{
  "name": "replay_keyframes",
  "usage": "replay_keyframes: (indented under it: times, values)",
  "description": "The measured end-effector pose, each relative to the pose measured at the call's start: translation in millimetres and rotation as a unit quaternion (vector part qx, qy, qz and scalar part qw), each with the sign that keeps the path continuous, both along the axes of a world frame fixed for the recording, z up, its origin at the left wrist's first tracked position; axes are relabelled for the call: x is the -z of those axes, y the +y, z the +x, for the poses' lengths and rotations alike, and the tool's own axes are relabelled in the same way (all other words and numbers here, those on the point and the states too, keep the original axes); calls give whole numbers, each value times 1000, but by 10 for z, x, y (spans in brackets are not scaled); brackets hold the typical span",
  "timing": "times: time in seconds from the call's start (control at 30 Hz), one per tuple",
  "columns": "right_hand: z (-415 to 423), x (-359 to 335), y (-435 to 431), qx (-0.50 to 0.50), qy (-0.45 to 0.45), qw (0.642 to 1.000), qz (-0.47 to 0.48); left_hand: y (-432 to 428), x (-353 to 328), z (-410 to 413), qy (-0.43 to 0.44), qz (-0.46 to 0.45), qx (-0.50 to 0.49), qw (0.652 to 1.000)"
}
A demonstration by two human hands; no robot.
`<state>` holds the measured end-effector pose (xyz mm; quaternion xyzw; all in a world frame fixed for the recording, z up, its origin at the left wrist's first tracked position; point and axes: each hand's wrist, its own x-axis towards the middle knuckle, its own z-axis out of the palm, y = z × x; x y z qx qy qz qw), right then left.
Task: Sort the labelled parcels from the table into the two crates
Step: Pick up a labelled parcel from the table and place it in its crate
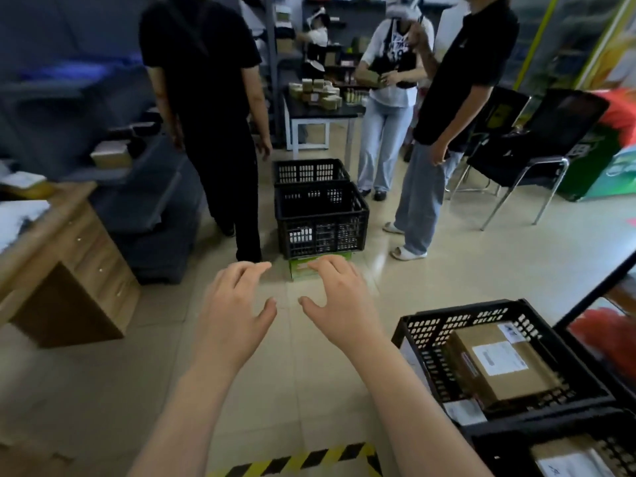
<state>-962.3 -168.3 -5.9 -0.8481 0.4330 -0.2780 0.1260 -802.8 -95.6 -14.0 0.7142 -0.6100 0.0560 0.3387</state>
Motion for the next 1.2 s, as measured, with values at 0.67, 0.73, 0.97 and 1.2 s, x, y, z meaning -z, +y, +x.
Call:
replay_keyframes:
  times: [0.67,0.73,0.97,1.2]
  values:
    - [2918,152,-41,-245,9,969,30,647,65,2300,5,27,-247,969]
    - [3240,160,-163,-275,5,961,30,574,56,2527,-2,31,-283,959]
    - [4322,40,-639,-370,1,929,24,226,-24,3267,10,44,-387,921]
    - [5103,17,-924,-428,-5,903,27,7,-63,3774,25,41,-448,893]
